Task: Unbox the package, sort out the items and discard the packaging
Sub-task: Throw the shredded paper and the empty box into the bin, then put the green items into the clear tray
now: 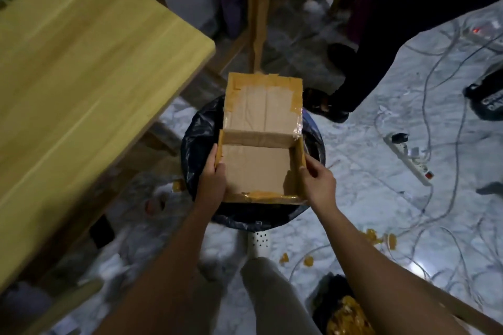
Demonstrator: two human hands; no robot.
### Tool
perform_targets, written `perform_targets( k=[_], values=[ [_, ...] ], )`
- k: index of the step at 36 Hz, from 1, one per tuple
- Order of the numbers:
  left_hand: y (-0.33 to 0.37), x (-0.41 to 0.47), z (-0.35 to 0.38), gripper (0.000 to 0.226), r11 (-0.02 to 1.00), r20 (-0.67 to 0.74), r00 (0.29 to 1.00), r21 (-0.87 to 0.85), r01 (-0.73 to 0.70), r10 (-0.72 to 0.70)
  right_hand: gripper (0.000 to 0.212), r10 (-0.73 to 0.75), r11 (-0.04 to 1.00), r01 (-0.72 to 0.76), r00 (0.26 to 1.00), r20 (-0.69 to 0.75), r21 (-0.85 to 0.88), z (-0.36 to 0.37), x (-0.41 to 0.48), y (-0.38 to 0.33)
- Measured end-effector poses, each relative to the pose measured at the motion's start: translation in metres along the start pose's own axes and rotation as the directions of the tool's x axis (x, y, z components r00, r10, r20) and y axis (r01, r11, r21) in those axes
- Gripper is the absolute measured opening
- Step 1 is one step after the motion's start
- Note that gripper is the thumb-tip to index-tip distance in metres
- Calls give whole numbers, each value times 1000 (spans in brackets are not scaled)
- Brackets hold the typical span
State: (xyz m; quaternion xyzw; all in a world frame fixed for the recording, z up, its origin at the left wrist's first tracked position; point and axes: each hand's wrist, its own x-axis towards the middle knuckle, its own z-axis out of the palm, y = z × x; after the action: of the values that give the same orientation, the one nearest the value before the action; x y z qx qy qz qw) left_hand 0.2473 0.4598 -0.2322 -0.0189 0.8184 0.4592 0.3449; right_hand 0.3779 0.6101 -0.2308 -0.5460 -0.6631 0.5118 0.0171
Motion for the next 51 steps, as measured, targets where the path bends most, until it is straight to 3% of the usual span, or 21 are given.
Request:
perform_targets(
  k=[3, 7, 13, 17, 21, 25, 31, 36, 39, 43, 48, 51],
  values=[
    [-10, 7, -4, 44, 990, -30, 999, 141, -20, 24, 36, 25, 998, -24, 999, 27, -52, 11, 3, 5],
    [-5, 3, -10, 43, 981, -62, 997, 193, -25, 38, 36, 3, 997, 0, 999, 40, -80, 11, 1, -6],
    [47, -20, -17, 45, 972, 26, 991, 192, -137, 135, 36, -120, 984, 127, 991, 60, -124, -11, -10, -60],
    [102, -37, -35, 47, 947, 88, 967, 202, -251, 237, 35, -278, 943, 289, 957, 88, -162, -24, -20, -123],
    [153, -46, -69, 44, 915, -6, 932, 193, -355, 363, 34, -423, 878, 435, 900, 102, -197, -23, -31, -196],
    [186, -37, -129, 42, 896, -171, 893, 246, -370, 416, 36, -532, 808, 560, 827, 184, -183, -3, -42, -267],
    [209, -17, -255, 40, 914, -473, 785, 260, -310, 401, 39, -612, 721, 673, 730, 304, -166, 67, -56, -356],
    [192, 16, -352, 42, 962, -640, 719, 210, -174, 269, 41, -634, 675, 722, 674, 381, -154, 154, -59, -410],
    [174, 40, -390, 41, 972, -663, 712, 185, -143, 231, 43, -620, 680, 716, 677, 397, -161, 206, -55, -434],
    [151, 73, -418, 48, 988, -636, 756, 110, -110, 154, 53, -577, 696, 694, 693, 432, -183, 267, -42, -455],
    [133, 99, -419, 52, 992, -619, 777, 34, -123, 117, 75, -529, 731, 656, 719, 450, -188, 320, -21, -460],
    [131, 106, -415, 54, 988, -547, 828, -9, -152, 123, 76, -524, 692, 679, 707, 476, -245, 338, -11, -460]
  ],
)
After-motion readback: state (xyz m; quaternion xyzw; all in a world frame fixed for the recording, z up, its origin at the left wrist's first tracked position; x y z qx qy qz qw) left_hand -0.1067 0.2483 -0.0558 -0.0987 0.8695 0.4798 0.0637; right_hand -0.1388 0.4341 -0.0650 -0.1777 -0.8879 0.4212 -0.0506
